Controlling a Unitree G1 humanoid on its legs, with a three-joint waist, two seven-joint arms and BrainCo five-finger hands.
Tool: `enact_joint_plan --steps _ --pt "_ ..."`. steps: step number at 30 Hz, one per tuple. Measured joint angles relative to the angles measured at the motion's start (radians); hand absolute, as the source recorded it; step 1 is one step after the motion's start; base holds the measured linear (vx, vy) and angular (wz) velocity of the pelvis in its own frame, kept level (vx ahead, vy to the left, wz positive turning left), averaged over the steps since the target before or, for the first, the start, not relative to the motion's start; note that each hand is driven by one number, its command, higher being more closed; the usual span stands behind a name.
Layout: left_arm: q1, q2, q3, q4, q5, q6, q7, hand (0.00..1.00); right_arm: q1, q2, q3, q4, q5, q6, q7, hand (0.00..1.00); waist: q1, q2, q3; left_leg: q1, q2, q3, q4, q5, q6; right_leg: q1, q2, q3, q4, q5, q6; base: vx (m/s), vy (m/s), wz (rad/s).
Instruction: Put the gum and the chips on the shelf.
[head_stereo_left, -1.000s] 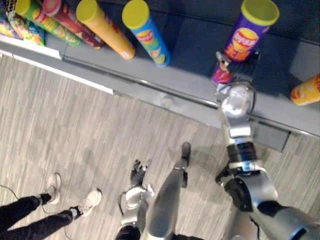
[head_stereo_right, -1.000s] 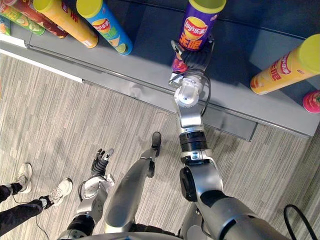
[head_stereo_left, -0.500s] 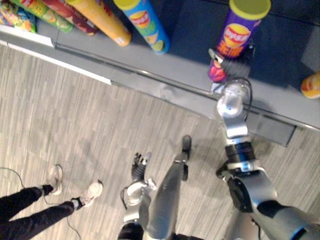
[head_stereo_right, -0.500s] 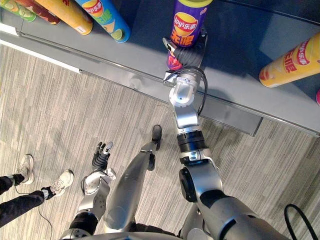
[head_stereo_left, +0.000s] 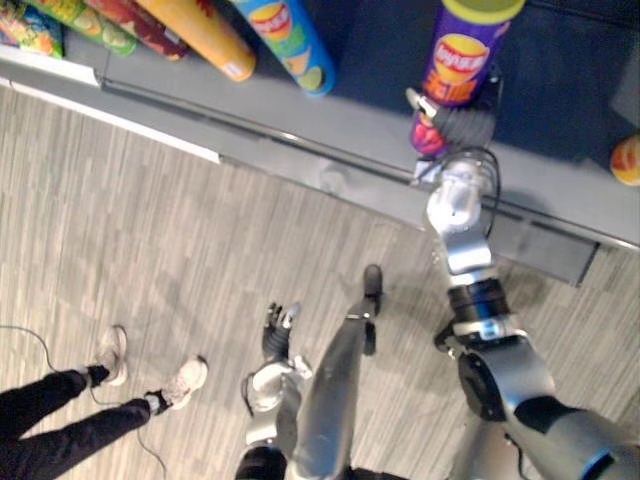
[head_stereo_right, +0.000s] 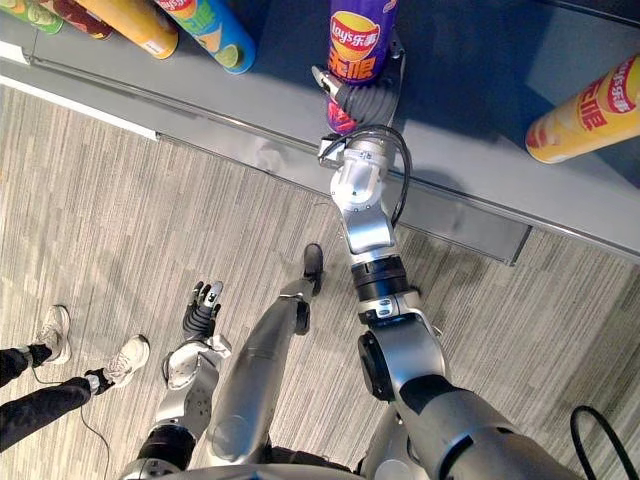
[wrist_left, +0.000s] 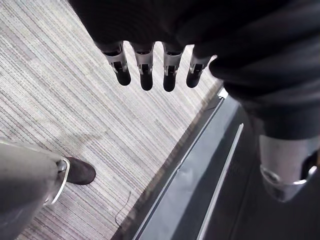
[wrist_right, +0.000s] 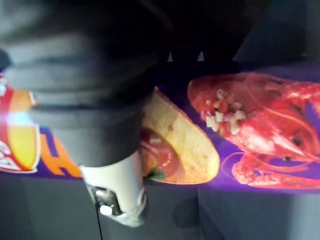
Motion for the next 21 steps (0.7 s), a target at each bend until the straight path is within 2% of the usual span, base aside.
enact_joint_plan --steps 5,21 --pt "0.002 0.000 0.000 0.000 0.000 0.000 -0.001 0.00 0.012 0.000 0.008 0.069 0.001 0.023 0.003 0.00 0.001 -0.001 -0.001 -0.018 0.002 0.001 0.017 -0.004 0.003 -0.014 0.000 0.002 0.005 0.000 0.000 0.03 -0.050 -0.01" --pt "0.005 0.000 0.001 0.000 0.000 -0.001 -0.020 0.00 0.051 0.000 0.037 0.086 0.001 0.022 0.013 0.00 -0.012 -0.011 -0.005 -0.041 0.022 0.014 0.077 -0.030 0.005 -0.032 0.011 0.028 0.028 0.001 0.000 0.02 -0.049 -0.05"
